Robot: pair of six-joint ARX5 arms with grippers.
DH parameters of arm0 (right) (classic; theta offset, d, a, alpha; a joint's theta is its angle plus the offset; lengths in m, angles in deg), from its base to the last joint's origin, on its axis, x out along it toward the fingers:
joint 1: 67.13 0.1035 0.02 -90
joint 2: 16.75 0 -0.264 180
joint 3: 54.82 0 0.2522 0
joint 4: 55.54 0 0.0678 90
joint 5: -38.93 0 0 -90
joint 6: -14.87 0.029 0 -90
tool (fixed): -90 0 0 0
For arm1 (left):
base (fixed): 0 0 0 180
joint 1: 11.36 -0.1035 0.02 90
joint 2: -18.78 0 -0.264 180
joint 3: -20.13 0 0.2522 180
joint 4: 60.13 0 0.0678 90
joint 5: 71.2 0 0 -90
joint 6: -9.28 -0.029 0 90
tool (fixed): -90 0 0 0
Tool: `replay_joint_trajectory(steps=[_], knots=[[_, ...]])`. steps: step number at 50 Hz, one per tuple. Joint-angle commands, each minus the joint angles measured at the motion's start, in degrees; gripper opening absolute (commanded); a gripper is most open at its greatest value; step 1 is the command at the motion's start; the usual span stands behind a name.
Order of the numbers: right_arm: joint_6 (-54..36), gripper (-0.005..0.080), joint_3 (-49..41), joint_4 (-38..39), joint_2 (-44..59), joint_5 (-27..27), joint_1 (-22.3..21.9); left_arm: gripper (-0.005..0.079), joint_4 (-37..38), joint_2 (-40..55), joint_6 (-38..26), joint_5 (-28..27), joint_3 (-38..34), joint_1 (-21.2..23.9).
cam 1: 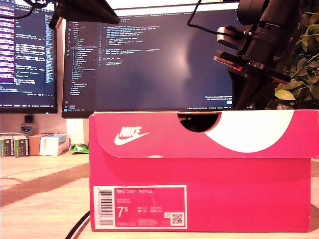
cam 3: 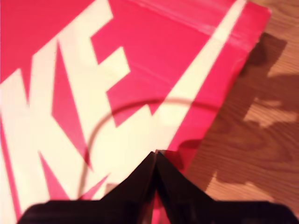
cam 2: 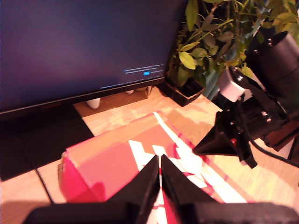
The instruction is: Close the red shoebox by pushing the lid with your left arm and holding the box in place with your right arm
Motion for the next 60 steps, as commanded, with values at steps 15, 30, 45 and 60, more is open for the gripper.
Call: replay_joint_trajectory(steps=[15, 30, 45, 60], knots=[[-0.4, -0.0013, -2.3, -0.4, 4.9, 0.3, 1.0, -0.0019, 1.9, -0.7, -2.4, 0.1, -0.8, -0.8], [0.2, -0.0013, -2.2, 5.8, 3.6, 0.6, 2.3, -0.0019, 1.6, -0.9, -2.5, 0.9, -0.8, -0.8], [1.7, -0.0013, -2.1, 12.3, -8.0, 5.0, 2.3, -0.0019, 2.8, -5.4, -5.7, 7.4, -0.8, -0.8], [1.6, -0.0013, -2.1, 15.2, -20.7, 12.5, 2.3, -0.0019, 10.2, -12.5, -11.9, 19.1, -0.8, -0.9]])
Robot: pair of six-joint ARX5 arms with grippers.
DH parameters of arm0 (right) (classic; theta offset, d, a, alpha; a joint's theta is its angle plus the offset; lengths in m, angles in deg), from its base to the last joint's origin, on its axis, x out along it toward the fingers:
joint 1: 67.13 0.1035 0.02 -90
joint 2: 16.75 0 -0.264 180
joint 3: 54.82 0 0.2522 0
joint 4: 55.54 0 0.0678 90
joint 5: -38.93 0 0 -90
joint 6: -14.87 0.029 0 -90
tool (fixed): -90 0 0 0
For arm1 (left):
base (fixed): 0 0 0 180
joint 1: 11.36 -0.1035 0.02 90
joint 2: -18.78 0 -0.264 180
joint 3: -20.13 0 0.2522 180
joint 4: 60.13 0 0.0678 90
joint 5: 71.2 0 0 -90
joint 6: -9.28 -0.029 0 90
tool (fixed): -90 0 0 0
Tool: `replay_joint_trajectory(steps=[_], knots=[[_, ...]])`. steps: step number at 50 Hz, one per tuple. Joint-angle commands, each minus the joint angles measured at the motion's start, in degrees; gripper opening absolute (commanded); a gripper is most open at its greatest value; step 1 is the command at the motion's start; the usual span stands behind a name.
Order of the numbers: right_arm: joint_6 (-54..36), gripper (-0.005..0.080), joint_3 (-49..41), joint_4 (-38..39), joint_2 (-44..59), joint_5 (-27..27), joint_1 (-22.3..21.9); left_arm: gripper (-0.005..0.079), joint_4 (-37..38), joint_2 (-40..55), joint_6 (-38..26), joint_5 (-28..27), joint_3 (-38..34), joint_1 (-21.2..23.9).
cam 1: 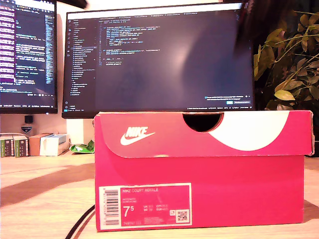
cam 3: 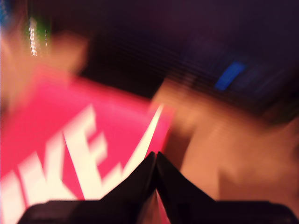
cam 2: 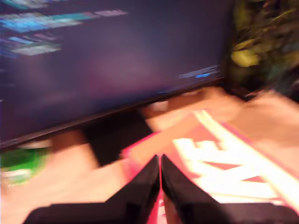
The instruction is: Close the red shoebox by pushing the lid with your left arm and holding the box in place with your right arm
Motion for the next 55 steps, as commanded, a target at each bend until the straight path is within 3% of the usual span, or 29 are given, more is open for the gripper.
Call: replay_joint_trajectory(steps=[1, 12, 24, 34, 55], knots=[[0.1, -0.0013, -0.4, 0.4, -0.2, 1.0, 0.5, -0.0019, 0.3, -1.3, -1.8, 1.6, -0.8, 0.0], [0.2, -0.0013, -0.4, 0.3, -6.4, 4.7, 0.5, -0.0019, 3.3, -6.4, -3.5, 5.7, -0.8, -0.7], [0.0, -0.0013, -0.4, -1.6, -12.0, 9.6, 0.0, -0.0019, 5.6, -10.6, -4.1, 6.1, -3.0, -2.9], [0.0, -0.0013, -1.0, -4.0, -16.8, 11.4, -3.0, -0.0019, 5.6, -15.0, -4.1, 6.1, -6.9, -5.2], [0.3, -0.0013, -17.5, 0.3, -33.5, 12.5, -8.6, -0.0019, 3.4, -21.6, -4.2, 6.0, -14.2, -8.8]])
